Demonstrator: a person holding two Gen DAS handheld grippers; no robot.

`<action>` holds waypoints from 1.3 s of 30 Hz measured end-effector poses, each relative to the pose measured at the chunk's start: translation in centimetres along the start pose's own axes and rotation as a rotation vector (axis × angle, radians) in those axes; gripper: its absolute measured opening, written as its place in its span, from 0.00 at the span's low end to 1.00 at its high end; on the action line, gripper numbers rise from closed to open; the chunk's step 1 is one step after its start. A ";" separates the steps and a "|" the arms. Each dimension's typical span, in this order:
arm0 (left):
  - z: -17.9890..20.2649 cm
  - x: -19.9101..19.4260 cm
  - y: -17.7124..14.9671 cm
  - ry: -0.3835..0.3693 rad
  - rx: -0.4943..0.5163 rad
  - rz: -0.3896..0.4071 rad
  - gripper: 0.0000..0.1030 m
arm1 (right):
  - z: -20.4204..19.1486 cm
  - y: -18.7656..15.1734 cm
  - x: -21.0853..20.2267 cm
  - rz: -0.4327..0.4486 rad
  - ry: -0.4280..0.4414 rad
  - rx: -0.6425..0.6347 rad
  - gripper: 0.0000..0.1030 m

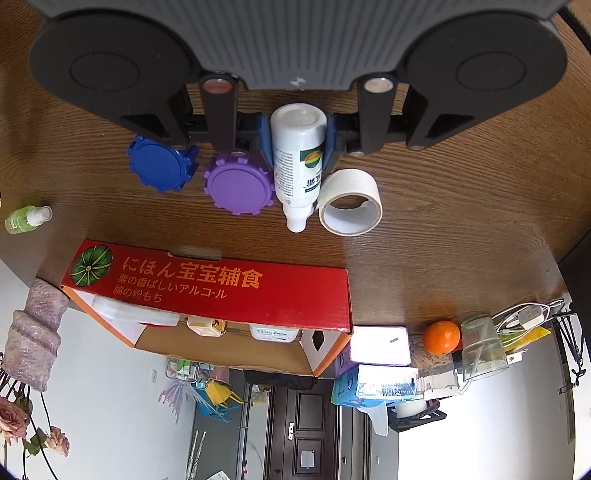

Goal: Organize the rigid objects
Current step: 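Carry the cap with the right tool while the left carries the medicine bottle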

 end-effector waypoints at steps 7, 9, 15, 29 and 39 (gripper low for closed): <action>0.1 -1.0 0.3 -0.013 -0.001 0.036 0.27 | -3.0 -0.4 -1.7 0.018 0.041 -0.008 0.37; 0.1 -1.3 0.5 -0.017 -0.003 0.046 0.27 | -3.8 -0.4 -2.1 0.021 0.054 -0.012 0.37; 0.2 -2.0 0.7 -0.029 -0.012 0.067 0.27 | -6.4 -0.8 -3.4 0.034 0.085 -0.017 0.37; 0.8 -4.2 2.3 -0.078 0.000 0.122 0.27 | -12.3 0.4 -5.6 0.078 0.169 -0.024 0.37; 0.6 -5.1 5.0 -0.076 0.004 0.162 0.27 | -15.3 2.5 -6.1 0.115 0.201 -0.033 0.37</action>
Point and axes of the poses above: each gripper's, at about its wrist camera, not at the fingertips, and x roughly the way its jaws point, z to its right, y to its top, the point moved 7 cm from there along x, roughly the way its jaws point, and after that the axes turned 3 degrees about x, right-handed, at the moved point
